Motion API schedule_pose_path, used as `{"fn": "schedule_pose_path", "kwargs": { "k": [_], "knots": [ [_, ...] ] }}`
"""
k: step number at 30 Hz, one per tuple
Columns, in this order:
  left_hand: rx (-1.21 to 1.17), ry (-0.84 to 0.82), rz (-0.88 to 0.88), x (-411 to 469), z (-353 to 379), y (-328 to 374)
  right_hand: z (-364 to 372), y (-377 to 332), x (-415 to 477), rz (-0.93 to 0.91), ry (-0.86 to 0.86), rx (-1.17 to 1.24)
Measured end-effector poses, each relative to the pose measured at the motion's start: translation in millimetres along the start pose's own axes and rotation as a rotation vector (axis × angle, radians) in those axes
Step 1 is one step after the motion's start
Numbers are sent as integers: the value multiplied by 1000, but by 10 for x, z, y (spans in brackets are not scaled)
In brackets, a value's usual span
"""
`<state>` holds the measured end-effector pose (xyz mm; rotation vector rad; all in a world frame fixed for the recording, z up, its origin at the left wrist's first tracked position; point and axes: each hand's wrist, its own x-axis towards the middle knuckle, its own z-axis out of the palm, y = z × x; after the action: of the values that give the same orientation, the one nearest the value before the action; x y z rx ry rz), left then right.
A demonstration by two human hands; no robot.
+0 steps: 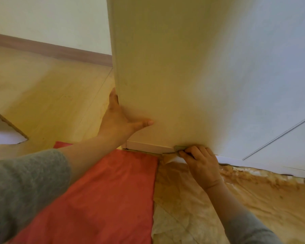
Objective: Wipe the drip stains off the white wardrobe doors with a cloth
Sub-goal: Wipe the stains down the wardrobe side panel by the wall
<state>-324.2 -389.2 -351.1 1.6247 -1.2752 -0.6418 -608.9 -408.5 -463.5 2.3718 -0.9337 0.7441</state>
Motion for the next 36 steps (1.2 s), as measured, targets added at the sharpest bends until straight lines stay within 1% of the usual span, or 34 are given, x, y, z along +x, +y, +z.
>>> {"fn": "schedule_pose_path", "kwargs": {
  "k": [6, 9, 14, 19, 20, 21, 24, 26, 27, 28, 30, 33, 36],
  "knots": [
    [39, 67, -27, -31, 69, 38, -146, 257, -227, 73, -31, -26],
    [53, 83, -49, -39, 92, 58, -192, 358, -346, 161, -18, -39],
    [57, 113, -58, -59, 139, 76, -233, 515, -573, 317, -45, -23],
    [40, 136, -73, -89, 185, 91, -288, 562, -698, 499, 29, 2],
    [41, 137, -75, -89, 186, 94, -299, 557, -721, 580, 40, 10],
    [48, 138, -76, -91, 187, 97, -322, 548, -744, 701, 53, 21],
    [69, 134, -81, -89, 185, 90, -401, 523, -762, 1159, 135, 131],
    [80, 127, -88, -87, 181, 92, -466, 477, -735, 1388, 234, 219],
    [84, 123, -91, -86, 178, 94, -497, 433, -692, 1460, 310, 265],
    [88, 121, -91, -86, 176, 99, -516, 388, -638, 1491, 390, 293],
    [94, 121, -94, -90, 181, 111, -526, 308, -486, 1444, 490, 304],
    [86, 104, -86, -95, 182, 118, -486, 273, -209, 1354, 535, 343],
    [90, 43, -81, -115, 139, 127, -403, 226, -40, 1379, 626, 350]
  ]
}}
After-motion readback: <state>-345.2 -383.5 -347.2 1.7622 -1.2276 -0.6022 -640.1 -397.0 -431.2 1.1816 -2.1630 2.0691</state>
